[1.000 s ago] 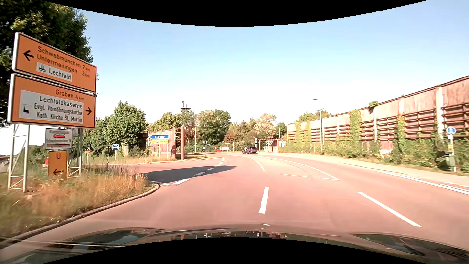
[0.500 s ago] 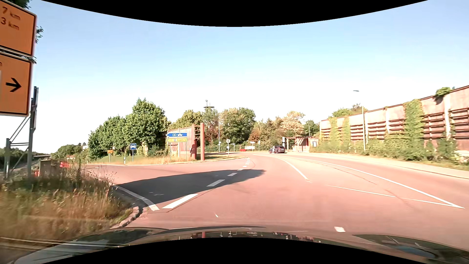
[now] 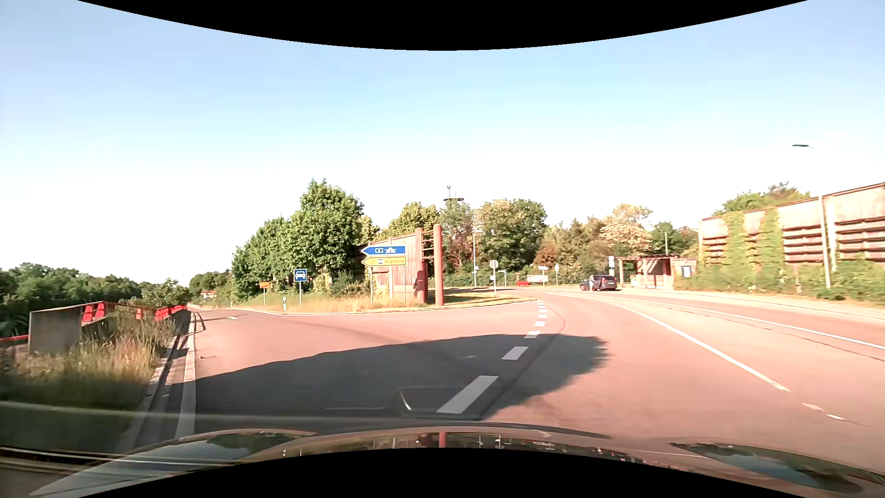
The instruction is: Follow the waypoints while adhering to traffic rules and regulations
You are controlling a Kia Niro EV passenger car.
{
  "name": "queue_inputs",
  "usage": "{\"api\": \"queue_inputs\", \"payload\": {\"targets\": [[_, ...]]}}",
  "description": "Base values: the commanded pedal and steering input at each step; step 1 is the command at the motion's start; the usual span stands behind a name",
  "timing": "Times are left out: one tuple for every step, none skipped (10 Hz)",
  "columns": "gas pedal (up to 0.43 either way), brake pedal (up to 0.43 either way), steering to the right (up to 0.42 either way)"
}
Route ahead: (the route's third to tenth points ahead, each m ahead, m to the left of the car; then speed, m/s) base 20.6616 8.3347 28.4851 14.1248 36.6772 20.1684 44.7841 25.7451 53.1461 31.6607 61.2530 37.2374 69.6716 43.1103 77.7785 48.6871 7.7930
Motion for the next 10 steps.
{"api": "queue_inputs", "payload": {"targets": [[0.157, 0.006, -0.205], [0.157, 0.006, -0.205], [0.157, 0.006, -0.204], [0.169, 0.006, -0.204], [0.177, 0.006, -0.204], [0.197, 0.006, -0.202], [0.209, 0.006, -0.199], [0.220, 0.006, -0.195], [0.228, 0.006, -0.191], [0.260, 0.006, -0.187]]}}
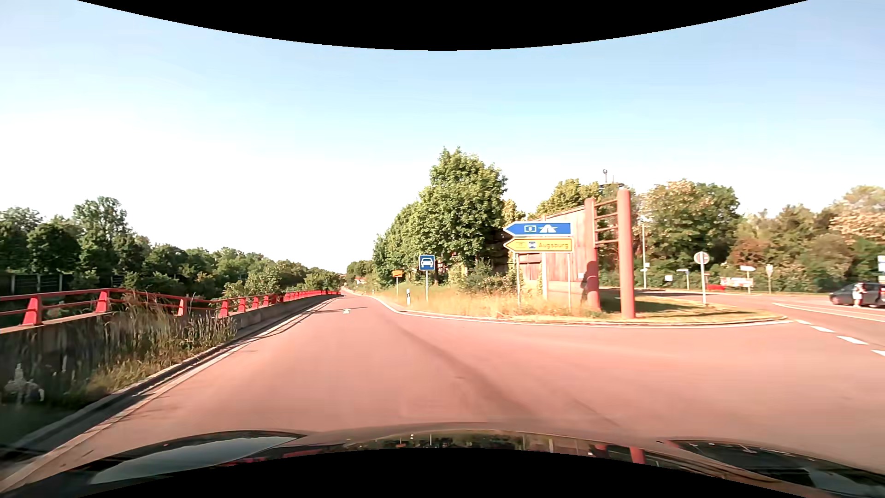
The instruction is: Follow the waypoints while adhering to traffic rules and regulations
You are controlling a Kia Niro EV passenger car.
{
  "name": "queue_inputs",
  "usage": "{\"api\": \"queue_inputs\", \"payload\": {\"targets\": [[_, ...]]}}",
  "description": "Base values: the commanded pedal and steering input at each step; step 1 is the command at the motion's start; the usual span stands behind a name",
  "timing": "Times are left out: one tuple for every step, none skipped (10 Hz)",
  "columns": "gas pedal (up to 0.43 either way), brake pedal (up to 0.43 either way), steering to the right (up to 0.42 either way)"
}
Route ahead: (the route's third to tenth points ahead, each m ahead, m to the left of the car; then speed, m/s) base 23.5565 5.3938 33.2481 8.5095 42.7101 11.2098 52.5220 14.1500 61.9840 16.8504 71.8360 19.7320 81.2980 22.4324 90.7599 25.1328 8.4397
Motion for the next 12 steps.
{"api": "queue_inputs", "payload": {"targets": [[0.268, 0.006, -0.181], [0.268, 0.006, -0.173], [0.280, 0.006, -0.165], [0.287, 0.006, -0.152], [0.299, 0.006, -0.139], [0.299, 0.006, -0.124], [0.299, 0.006, -0.111], [0.299, 0.006, -0.089], [0.299, 0.006, -0.070], [0.311, 0.006, -0.050], [0.311, 0.006, -0.034], [0.311, 0.006, -0.017]]}}
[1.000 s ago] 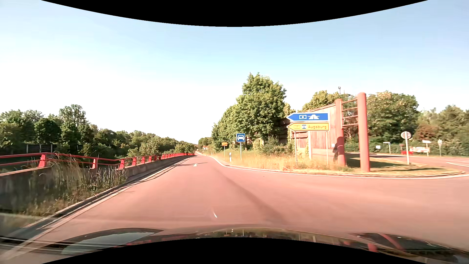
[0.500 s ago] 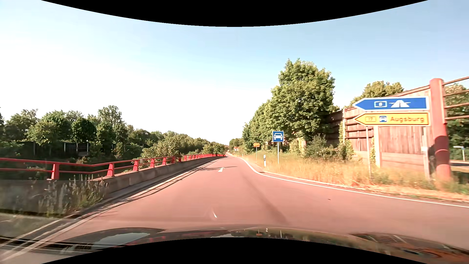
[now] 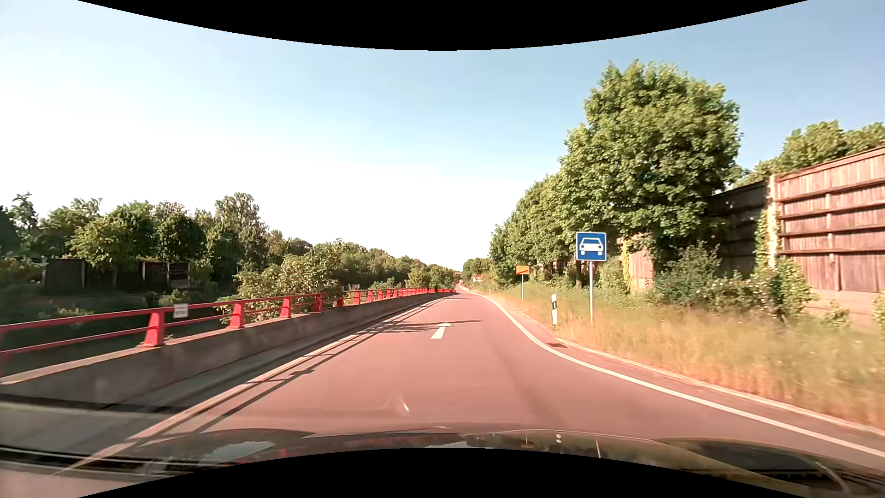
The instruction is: Follow the waypoints while adhering to traffic rules and regulations
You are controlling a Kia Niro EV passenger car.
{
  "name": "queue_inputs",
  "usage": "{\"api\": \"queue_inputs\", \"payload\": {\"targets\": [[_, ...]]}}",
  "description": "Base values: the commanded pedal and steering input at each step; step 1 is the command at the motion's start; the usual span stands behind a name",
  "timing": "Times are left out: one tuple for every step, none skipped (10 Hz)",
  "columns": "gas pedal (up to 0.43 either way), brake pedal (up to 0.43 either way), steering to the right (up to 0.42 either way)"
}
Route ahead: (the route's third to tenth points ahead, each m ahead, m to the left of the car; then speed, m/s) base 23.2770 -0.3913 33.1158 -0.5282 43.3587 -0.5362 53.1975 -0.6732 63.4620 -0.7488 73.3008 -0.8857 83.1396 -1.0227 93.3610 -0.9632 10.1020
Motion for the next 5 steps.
{"api": "queue_inputs", "payload": {"targets": [[0.331, 0.006, -0.009], [0.331, 0.006, -0.005], [0.339, 0.006, -0.001], [0.350, 0.006, 0.001], [0.358, 0.006, 0.003]]}}
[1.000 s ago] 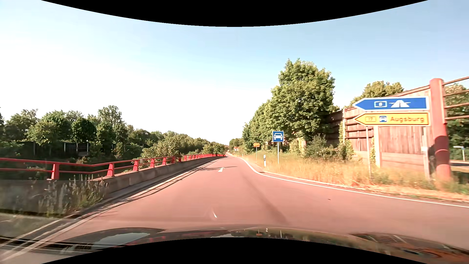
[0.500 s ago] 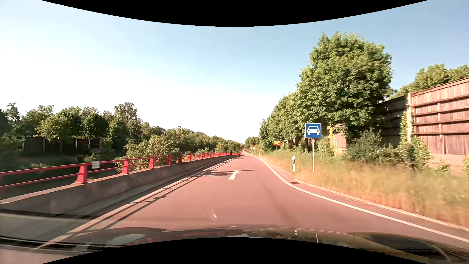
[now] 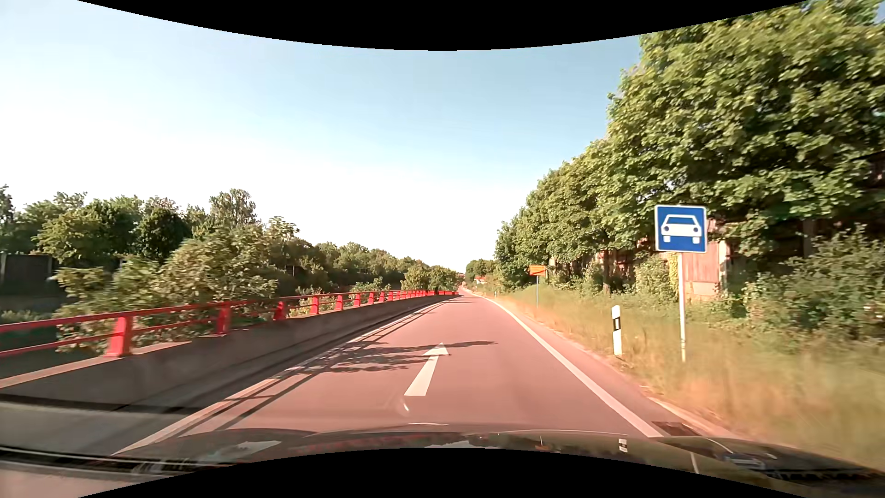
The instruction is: Follow the waypoints while adhering to traffic rules and regulations
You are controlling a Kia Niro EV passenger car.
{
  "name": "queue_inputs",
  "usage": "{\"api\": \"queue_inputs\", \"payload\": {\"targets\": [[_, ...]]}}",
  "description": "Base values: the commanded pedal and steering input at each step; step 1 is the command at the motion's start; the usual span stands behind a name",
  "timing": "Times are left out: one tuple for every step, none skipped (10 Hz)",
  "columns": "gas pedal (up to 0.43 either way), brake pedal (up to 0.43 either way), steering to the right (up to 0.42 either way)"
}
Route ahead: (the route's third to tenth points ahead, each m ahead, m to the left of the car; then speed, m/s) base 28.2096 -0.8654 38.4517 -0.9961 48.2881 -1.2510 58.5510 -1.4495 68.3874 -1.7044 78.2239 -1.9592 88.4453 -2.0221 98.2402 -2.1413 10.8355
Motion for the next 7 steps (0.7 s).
{"api": "queue_inputs", "payload": {"targets": [[0.358, 0.006, 0.003], [0.370, 0.006, 0.003], [0.378, 0.006, 0.003], [0.390, 0.006, 0.003], [0.398, 0.006, 0.003], [0.398, 0.006, 0.004], [0.409, 0.006, 0.003]]}}
